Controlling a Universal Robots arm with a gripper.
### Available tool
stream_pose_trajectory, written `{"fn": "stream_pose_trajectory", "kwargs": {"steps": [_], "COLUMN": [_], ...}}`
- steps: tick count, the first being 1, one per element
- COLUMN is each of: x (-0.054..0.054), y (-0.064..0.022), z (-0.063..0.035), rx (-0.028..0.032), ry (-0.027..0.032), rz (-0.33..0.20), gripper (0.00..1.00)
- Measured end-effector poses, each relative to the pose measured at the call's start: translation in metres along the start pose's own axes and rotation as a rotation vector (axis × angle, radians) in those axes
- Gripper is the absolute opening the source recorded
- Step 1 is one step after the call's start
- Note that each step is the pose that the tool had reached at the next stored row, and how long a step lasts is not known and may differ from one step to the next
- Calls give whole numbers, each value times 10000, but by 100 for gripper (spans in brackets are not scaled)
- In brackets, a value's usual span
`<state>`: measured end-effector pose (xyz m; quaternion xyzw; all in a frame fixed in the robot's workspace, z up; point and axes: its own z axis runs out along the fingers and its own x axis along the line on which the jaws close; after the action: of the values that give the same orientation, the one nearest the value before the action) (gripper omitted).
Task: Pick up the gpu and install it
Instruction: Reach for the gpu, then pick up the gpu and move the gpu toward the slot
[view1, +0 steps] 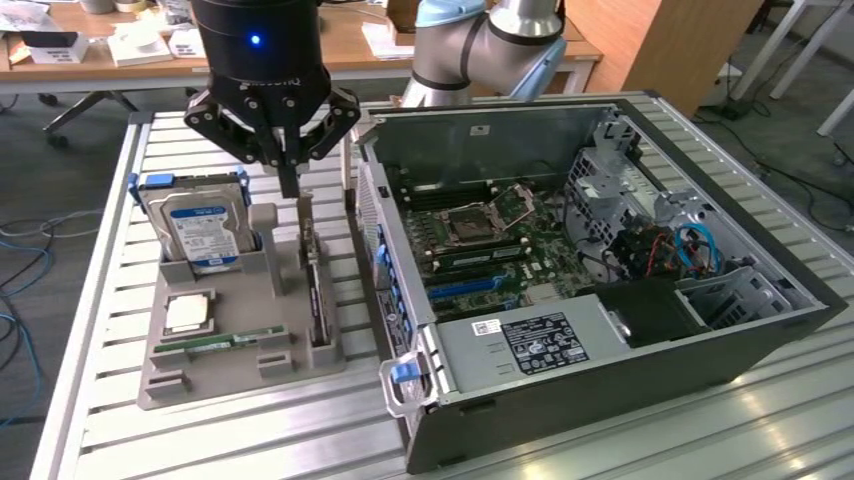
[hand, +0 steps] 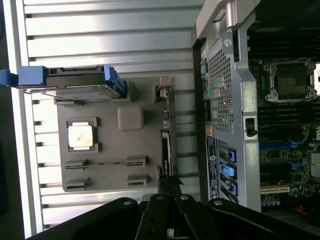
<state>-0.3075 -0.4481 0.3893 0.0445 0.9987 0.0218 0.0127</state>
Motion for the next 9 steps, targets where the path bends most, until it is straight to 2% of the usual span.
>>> {"fn": "stream_pose_trajectory", "kwargs": {"steps": [9], "x": [2], "y": [0], "z": [0], "rx": [0], "ry": [0], "rz": [2], "gripper": [11]}}
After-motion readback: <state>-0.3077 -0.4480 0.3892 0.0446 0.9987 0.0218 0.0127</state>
